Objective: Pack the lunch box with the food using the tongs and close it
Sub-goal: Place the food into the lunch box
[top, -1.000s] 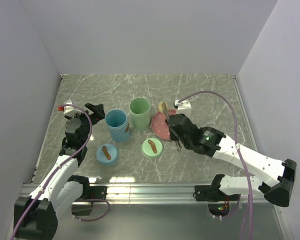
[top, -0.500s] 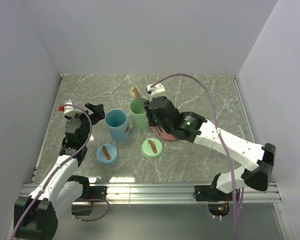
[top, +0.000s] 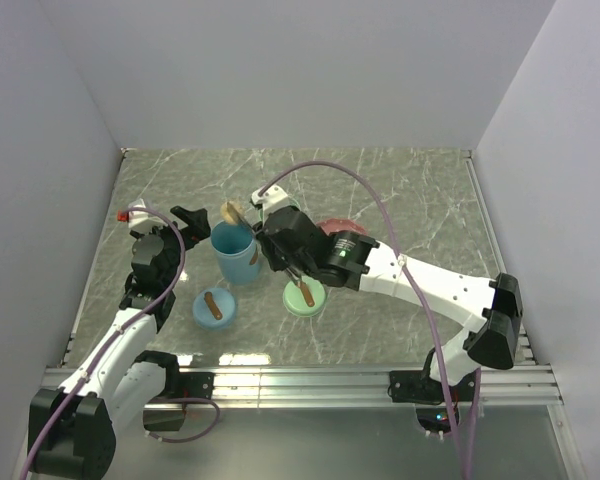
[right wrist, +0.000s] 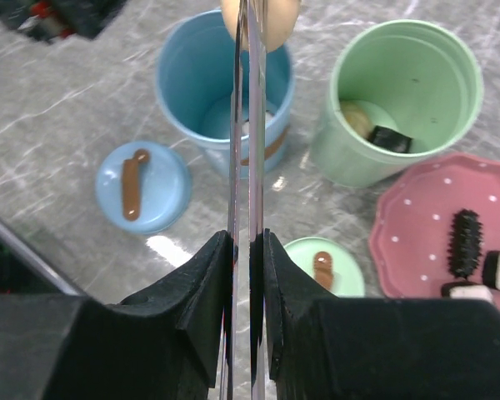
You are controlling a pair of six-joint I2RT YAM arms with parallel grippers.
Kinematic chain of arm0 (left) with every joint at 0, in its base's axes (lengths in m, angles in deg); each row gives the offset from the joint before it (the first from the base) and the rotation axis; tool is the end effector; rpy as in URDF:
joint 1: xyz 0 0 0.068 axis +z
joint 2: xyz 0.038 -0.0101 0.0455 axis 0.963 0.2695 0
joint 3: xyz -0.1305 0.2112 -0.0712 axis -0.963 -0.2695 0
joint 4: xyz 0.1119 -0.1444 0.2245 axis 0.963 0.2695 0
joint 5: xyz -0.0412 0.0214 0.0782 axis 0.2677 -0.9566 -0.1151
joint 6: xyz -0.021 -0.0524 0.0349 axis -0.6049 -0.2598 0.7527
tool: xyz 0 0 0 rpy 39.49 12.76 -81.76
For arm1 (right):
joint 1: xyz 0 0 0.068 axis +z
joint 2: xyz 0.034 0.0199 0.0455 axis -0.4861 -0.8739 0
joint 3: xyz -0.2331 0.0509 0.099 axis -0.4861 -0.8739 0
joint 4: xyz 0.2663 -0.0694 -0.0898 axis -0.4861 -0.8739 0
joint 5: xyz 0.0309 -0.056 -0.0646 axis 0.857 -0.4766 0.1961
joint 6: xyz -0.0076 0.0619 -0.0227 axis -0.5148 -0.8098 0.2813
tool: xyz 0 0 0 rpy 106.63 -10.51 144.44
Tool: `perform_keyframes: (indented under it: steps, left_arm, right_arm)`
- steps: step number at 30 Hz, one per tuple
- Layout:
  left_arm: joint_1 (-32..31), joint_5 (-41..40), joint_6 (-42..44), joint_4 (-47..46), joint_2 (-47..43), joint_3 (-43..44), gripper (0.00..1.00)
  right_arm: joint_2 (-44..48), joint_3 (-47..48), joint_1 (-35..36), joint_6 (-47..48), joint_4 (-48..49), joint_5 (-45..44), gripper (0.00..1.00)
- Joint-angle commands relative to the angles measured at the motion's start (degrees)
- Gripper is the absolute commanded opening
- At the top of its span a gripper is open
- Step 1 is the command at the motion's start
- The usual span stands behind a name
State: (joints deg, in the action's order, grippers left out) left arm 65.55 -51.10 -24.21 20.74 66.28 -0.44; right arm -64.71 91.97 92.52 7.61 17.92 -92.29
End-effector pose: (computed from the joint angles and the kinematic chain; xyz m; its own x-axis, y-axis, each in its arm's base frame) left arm 0.2558 -0.0301 0.2276 -0.0435 -0.5462 -0.8365 -0.0610 0.8372 -0.5435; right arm 0.1911 0.3440 0.3363 -0.4275 -0.3030 -0.8517 -0.6351 0.7711 0.0445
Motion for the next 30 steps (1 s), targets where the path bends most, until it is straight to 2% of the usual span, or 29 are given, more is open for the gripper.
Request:
perform_keyframes:
  steps: [1, 22, 24, 30]
  left_arm:
    - [0.29, 0.09, -0.45, -2.98, -0.01, -0.06, 0.99]
    - [0.38, 0.53, -0.63, -3.51, 0.34, -0.24, 0.99]
    - [0.29, 0.44, -0.63, -3.42, 0.34, -0.24, 1.0]
    - [0.29, 0.53, -0.63, -3.42, 0.87, -0.06, 1.0]
  right_arm:
    - [0.16, 2.3, 2.04, 0.9, 3.19, 0.95, 0.19]
    - [0.77, -1.39, 4.76, -1.91, 1.35, -2.31, 0.21]
    - [0.77, -1.56, 4.76, -2.0, 1.26, -2.4, 0.25]
    - [1.04, -1.83, 4.76, -1.39, 1.87, -3.36, 0.46]
